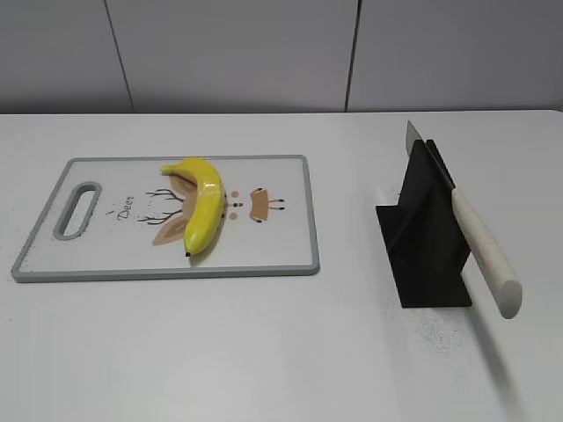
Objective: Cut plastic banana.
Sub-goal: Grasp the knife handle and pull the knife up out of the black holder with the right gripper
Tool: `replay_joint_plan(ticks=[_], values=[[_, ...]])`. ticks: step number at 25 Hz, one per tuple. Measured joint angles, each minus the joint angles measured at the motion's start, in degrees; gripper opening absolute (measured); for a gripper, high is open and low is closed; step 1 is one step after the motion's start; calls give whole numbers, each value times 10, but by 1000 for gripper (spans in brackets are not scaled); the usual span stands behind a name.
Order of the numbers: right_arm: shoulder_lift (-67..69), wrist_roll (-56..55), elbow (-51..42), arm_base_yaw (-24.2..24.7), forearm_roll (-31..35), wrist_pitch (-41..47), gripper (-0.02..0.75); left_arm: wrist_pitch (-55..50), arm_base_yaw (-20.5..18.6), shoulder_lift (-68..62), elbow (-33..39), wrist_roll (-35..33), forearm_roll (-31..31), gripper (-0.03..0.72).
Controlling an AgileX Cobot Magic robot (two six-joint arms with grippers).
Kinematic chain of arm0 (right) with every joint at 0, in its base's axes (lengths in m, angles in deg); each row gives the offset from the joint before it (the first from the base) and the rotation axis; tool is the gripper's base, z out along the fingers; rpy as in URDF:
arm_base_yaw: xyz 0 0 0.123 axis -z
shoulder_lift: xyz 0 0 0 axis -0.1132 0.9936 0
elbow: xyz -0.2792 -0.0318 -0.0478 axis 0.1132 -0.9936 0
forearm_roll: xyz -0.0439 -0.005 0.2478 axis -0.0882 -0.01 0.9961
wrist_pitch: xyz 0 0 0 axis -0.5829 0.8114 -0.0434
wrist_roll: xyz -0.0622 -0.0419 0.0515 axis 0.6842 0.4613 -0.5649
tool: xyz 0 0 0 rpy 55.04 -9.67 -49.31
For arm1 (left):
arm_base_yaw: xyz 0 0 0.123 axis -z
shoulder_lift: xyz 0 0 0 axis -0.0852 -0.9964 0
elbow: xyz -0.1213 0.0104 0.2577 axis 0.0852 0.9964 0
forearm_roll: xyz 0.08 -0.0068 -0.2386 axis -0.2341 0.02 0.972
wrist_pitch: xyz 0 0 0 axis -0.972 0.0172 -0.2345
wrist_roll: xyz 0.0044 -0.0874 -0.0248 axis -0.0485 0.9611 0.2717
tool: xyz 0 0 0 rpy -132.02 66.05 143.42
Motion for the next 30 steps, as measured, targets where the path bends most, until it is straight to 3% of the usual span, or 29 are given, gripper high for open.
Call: replay_joint_plan(ticks=[24,30], values=[[0,0,0,0,-2,-3,536,0,0,0,0,0,0,589],[78,0,34,0,27,-25,536,0,0,0,0,0,0,589]])
